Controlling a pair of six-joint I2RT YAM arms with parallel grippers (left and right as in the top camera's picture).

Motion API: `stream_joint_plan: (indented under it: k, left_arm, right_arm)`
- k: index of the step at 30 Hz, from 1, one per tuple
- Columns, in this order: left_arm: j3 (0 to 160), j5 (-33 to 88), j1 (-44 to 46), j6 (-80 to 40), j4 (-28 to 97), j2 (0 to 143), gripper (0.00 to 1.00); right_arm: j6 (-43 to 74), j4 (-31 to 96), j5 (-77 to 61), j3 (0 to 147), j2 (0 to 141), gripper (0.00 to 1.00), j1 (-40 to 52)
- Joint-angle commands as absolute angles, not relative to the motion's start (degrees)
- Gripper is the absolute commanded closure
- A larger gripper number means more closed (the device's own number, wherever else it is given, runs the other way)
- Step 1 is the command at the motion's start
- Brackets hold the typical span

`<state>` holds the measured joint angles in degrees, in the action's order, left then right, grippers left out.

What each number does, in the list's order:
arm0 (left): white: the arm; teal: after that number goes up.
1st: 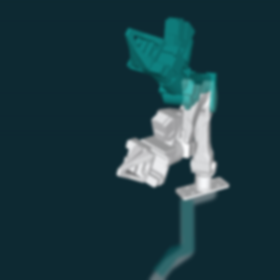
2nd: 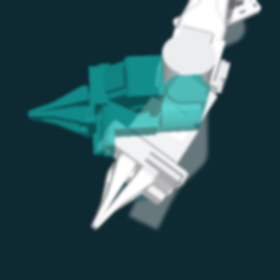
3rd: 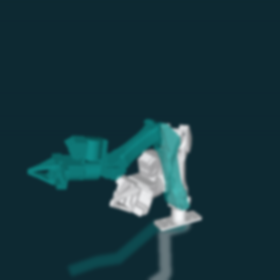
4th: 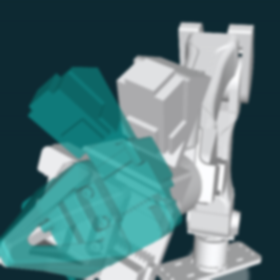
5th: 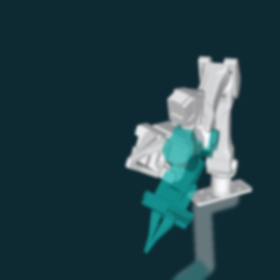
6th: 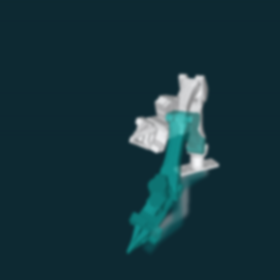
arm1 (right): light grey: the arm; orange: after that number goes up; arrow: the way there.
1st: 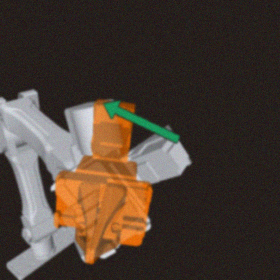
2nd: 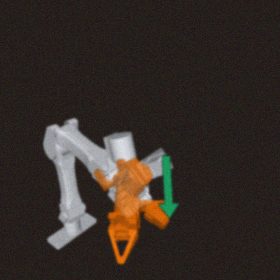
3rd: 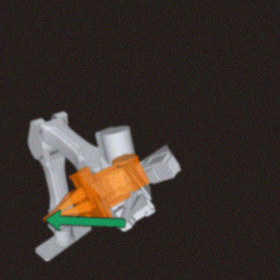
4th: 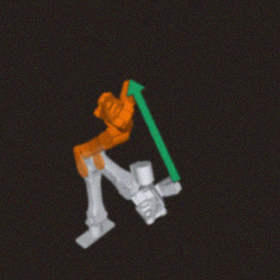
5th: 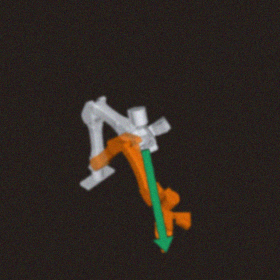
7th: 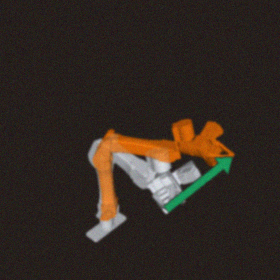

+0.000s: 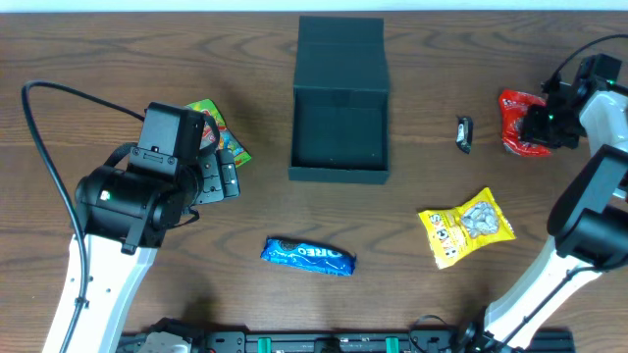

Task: Pack container
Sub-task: 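Lower the right gripper onto the red Hacks bag and grasp it, then carry the red bag with the right gripper over the box and lower it in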

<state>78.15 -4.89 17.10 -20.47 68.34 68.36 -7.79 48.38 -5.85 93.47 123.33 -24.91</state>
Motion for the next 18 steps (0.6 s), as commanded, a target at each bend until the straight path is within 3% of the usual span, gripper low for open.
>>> stream_joint_plan:
  k: [1,18]
  left_arm:
    - [77.97,-4.91,17.28,-19.27,68.36,68.36,0.04]
    - [77.97,-4.86,17.28,-19.27,69.04,68.36,0.05]
  right_arm:
    - [-5.63,49.30,-6.07,93.23,123.94,0.99,-25.21]
    - [4.43,58.33,-13.34,93.80,99.13,0.99,-21.56]
